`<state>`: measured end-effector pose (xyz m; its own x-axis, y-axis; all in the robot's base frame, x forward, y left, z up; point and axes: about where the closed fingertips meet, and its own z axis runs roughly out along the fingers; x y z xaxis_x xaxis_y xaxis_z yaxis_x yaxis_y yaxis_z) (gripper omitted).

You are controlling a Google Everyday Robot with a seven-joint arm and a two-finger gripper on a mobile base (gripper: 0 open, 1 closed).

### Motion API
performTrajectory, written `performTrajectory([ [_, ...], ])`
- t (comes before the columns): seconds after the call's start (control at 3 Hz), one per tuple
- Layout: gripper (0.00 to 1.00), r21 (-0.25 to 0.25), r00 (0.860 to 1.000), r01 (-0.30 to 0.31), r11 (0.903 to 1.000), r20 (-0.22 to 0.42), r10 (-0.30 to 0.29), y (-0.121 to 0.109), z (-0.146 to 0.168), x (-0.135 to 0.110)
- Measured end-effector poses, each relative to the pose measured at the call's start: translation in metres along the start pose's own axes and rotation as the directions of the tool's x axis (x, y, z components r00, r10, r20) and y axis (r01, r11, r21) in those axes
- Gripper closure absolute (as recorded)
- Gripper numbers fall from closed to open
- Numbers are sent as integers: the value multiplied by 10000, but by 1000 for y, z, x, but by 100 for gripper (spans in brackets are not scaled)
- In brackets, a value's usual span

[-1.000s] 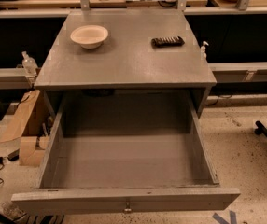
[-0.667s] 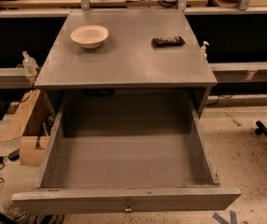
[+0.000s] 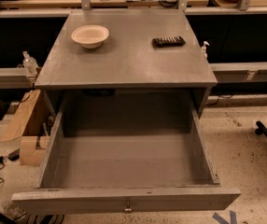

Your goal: Close top drawer

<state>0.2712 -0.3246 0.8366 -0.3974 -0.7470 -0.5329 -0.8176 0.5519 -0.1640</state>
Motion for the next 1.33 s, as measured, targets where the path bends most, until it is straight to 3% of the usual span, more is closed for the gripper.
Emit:
performTrajectory([
  [0.67, 100, -828, 9897, -656, 9944, 1220, 755, 35, 97, 47],
  [1.0, 100, -1497, 9849, -437, 9878, 1594, 677, 54, 145, 57],
  [1.33, 100, -1497, 9849, -436, 9878, 1595, 677, 54, 145, 57],
])
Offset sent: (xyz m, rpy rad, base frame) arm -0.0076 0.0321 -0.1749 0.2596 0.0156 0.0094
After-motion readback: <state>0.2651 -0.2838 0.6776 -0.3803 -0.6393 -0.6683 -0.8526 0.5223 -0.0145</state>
